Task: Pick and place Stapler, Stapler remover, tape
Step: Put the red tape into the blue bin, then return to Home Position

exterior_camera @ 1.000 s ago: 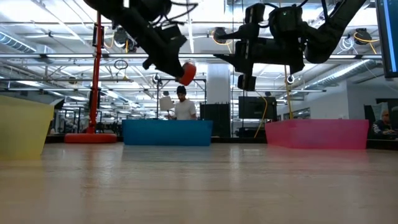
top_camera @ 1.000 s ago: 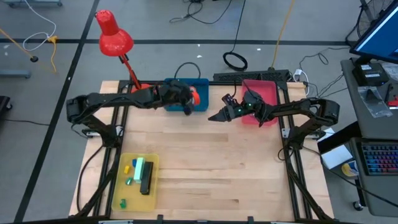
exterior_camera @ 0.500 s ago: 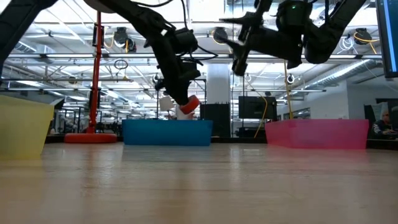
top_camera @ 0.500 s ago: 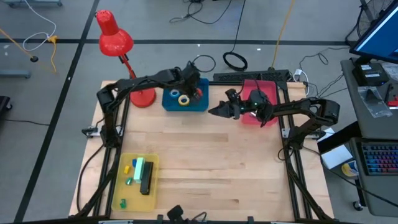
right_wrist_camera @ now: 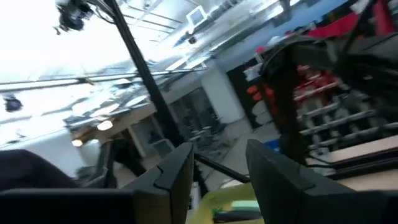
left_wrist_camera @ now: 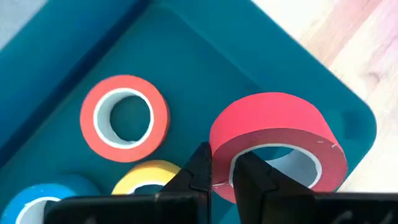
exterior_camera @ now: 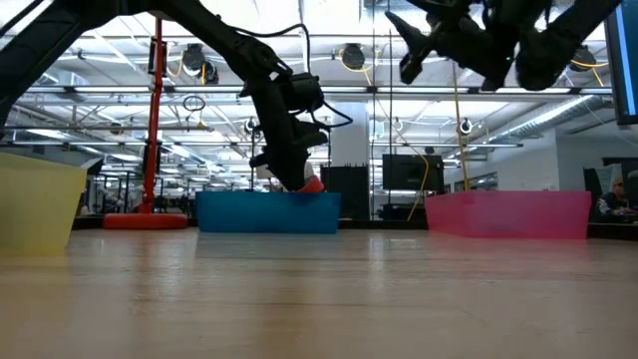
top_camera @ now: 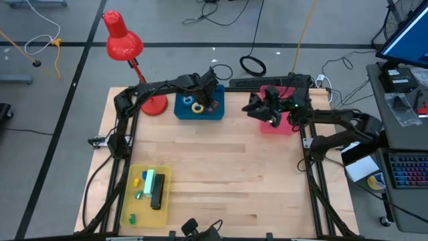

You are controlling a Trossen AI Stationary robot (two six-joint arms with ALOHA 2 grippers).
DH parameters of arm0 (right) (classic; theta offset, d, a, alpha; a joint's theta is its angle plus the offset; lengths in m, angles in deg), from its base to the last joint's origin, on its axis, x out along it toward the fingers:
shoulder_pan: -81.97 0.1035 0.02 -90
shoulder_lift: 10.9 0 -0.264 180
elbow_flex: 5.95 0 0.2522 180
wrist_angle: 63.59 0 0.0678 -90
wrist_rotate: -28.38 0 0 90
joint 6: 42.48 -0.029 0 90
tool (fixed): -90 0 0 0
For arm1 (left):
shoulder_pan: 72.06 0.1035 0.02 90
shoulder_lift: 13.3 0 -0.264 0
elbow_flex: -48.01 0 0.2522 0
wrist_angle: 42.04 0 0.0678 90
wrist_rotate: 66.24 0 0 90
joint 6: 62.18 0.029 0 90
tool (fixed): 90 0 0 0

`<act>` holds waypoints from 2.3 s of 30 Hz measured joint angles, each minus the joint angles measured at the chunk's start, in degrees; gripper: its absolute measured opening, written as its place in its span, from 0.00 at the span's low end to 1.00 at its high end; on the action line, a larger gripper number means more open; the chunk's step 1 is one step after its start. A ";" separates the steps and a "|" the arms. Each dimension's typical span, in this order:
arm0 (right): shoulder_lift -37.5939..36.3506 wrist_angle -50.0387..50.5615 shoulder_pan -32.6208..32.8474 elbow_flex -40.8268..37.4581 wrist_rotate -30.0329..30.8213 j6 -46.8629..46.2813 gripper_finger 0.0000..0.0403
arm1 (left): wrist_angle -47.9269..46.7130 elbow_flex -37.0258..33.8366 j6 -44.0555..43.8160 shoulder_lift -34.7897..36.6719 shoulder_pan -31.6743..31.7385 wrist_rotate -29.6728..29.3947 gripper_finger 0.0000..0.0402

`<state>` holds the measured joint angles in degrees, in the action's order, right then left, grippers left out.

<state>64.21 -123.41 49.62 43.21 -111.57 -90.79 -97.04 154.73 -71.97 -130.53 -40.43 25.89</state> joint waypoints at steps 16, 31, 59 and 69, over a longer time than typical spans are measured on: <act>-29.78 58.10 -7.44 -5.45 13.83 30.65 0.35 | 1.91 0.14 -2.88 -1.60 0.85 1.74 0.08; -38.56 65.70 -7.42 -5.45 20.11 32.09 0.35 | 5.29 0.14 -2.80 -4.57 1.21 0.70 0.16; -38.46 66.31 -7.42 -5.43 19.93 28.27 0.35 | -10.59 0.07 0.37 5.68 1.40 5.31 0.57; -38.46 66.28 -7.42 -5.40 19.80 27.52 0.35 | -11.00 -8.78 2.12 29.09 -10.24 -8.40 0.58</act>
<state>25.75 -57.13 42.20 37.80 -91.77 -63.27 -108.04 145.95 -69.85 -101.44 -50.67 17.49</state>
